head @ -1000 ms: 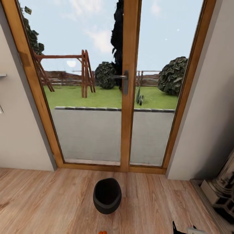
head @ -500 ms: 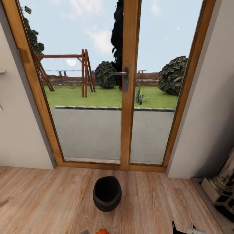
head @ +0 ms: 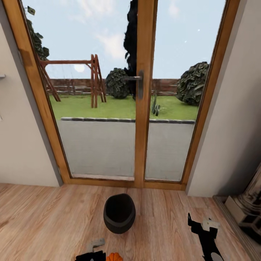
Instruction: Place each of the two pumpkins and all three candles from the living room inside a cabinet in the living room (use any cabinet), then make sure every cabinet is closed, and position the cauldron so it is next to a table in the living room.
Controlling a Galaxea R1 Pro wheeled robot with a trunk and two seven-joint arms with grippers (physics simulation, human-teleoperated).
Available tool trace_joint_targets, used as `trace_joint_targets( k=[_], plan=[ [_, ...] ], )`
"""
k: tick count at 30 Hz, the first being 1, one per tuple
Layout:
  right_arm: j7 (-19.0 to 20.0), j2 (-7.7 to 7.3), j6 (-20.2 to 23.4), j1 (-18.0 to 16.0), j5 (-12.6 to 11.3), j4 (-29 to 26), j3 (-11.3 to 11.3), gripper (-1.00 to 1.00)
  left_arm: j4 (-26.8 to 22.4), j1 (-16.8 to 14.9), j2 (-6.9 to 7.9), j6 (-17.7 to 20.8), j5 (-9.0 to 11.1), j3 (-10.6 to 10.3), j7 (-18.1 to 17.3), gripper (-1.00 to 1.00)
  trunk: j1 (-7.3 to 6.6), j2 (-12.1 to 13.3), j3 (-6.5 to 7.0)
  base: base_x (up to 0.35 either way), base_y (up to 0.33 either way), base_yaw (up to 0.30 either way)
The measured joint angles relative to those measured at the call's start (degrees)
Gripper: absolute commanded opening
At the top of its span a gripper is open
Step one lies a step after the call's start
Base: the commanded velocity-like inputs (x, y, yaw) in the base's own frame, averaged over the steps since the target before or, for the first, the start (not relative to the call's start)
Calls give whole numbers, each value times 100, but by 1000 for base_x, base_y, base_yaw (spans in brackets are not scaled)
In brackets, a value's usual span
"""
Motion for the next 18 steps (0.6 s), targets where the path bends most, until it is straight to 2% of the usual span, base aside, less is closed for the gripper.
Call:
trace_joint_targets(
  k=[1,3,4,6,7,8,9,10,11,12,14,15,18],
  plan=[
    [-15,1,168,-6,-94,-178,-2,100,-33,-39,-1,96,-14,-1,3,100,22,-40,-18,0,0,0],
    [-41,-1,768,-31,-503,-814,1,100,-108,-280,-4,482,-48,-3,51,100,66,-120,-53,0,0,0],
    [-46,-2,926,-40,-608,-986,0,100,-118,-358,-6,603,-51,-2,70,100,88,-160,-72,0,0,0],
    [-60,-3,1546,-72,-956,-1679,0,100,-143,-635,-12,1143,-61,-5,127,100,132,-241,-107,0,0,0],
    [-61,-2,1712,-76,-1037,-1876,0,100,-147,-702,-14,1296,-60,-4,137,100,154,-281,-126,0,0,0],
    [-56,23,2632,-87,-1424,-2573,5,100,-169,-1003,-38,2014,-50,-7,161,100,176,-320,-145,0,0,0],
    [-49,61,2938,-94,-1590,-3385,5,100,-174,-1099,-49,2179,-53,-7,165,100,197,-361,-161,0,0,0],
    [-47,88,3080,-93,-1706,-3579,2,100,-177,-1127,-55,2236,-50,-7,166,100,220,-401,-180,0,0,0],
    [-42,158,3510,-88,-2067,-4184,-4,100,-181,-1177,-89,2334,-47,-7,168,100,241,-441,-197,0,0,0],
    [-32,200,4131,-19,-2628,-5095,-12,100,-185,-1213,-131,2391,-55,-19,167,100,263,-481,-215,0,0,0],
    [-26,207,4394,173,-2854,-5732,-15,100,-187,-1223,-142,2391,-64,-30,161,100,307,-561,-252,0,0,0],
    [-13,211,4521,482,-2968,-6090,-15,100,-189,-1227,-148,2368,-64,-29,149,100,330,-602,-271,0,0,0],
    [8,213,4623,937,-3057,-6391,7,100,-188,-1231,-161,2329,-60,-26,141,100,396,-722,-324,0,0,0]
  ],
)
